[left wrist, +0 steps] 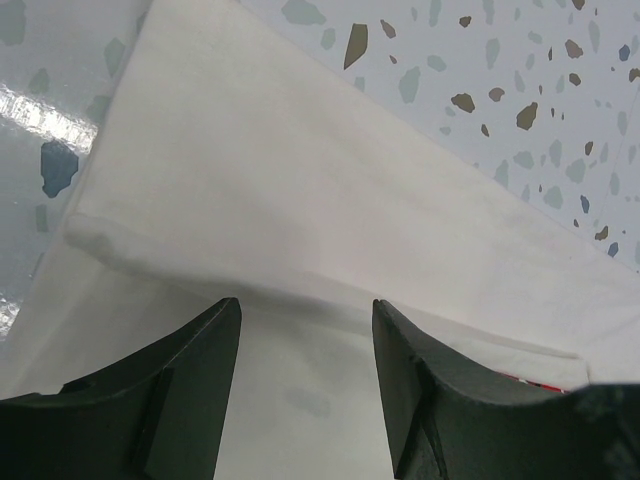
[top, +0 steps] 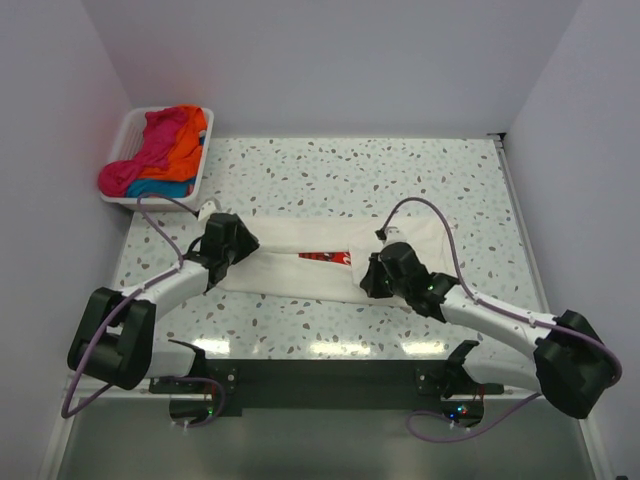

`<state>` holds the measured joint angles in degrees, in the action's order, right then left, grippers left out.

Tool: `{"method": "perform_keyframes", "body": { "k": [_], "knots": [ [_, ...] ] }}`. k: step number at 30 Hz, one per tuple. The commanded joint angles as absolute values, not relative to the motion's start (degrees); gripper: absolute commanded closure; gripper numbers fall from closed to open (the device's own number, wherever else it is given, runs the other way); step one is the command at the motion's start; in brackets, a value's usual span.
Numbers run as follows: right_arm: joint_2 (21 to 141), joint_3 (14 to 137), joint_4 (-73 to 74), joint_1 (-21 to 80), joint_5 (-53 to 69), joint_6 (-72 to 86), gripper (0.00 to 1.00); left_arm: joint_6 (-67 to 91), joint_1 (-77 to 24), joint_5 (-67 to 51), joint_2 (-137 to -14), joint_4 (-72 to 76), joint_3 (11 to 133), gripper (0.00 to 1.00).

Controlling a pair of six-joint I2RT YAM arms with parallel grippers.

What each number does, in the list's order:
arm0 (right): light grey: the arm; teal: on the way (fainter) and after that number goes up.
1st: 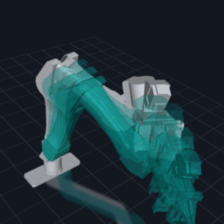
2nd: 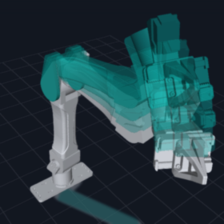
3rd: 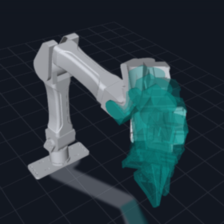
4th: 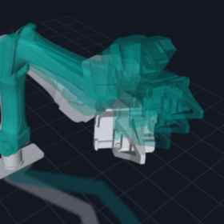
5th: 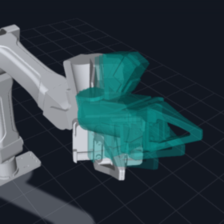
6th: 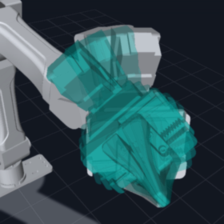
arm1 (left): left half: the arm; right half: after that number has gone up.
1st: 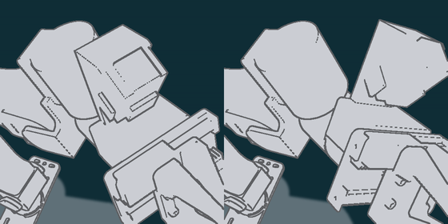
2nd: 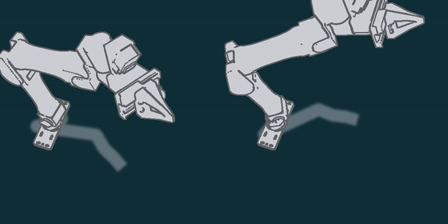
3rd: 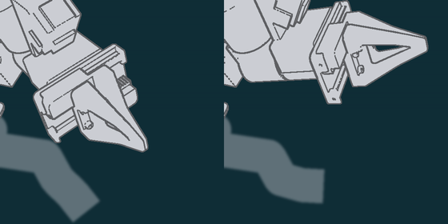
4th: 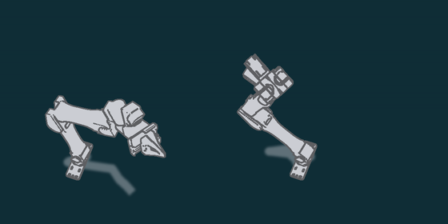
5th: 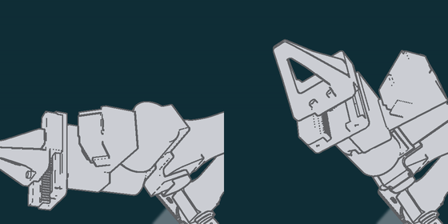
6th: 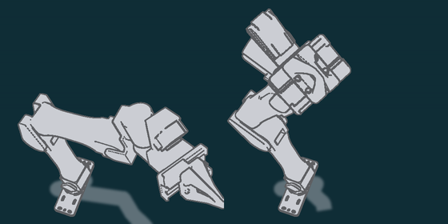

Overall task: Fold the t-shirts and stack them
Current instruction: Fold the tshirt

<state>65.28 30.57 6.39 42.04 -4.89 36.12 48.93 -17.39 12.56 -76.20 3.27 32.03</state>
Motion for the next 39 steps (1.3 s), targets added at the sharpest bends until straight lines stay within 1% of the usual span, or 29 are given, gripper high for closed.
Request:
{"method": "perform_keyframes", "body": {
  "k": [1, 6, 18, 23, 27, 30, 35, 39],
  "knots": [
    [66.4, 30.7, 5.5, 44.8, -9.2, 37.8, 1.0, 49.5, -17.8, 12.6, -74.5, 4.6, 31.6, 0.4],
    [68.5, 30.4, 5.6, 48.3, -12.0, 38.6, 1.0, 49.4, -17.8, 12.5, -73.7, 4.3, 31.2, 0.4],
    [67.8, 29.2, 6.7, 49.2, -14.5, 38.1, 1.0, 49.5, -17.7, 12.4, -73.0, 4.1, 30.5, 0.4],
    [70.6, 33.1, 7.9, 49.3, -16.4, 36.7, 1.0, 49.6, -17.8, 12.4, -72.8, 3.9, 30.5, 0.4],
    [74.3, 38.3, 8.1, 49.3, -13.2, 33.3, 1.0, 49.5, -17.8, 12.7, -72.0, 3.3, 30.4, 0.39],
    [77.2, 39.5, 8.7, 49.8, -12.9, 32.6, 1.0, 49.3, -17.8, 12.7, -71.5, 3.0, 30.4, 0.4],
    [77.5, 37.0, 7.8, 50.5, -12.2, 33.5, 1.0, 48.9, -17.7, 13.6, -71.0, 2.5, 30.4, 0.39],
    [73.9, 33.6, 8.1, 51.1, -12.8, 34.2, 1.0, 49.0, -17.7, 14.1, -71.2, 2.4, 30.6, 0.39]
  ]
}}
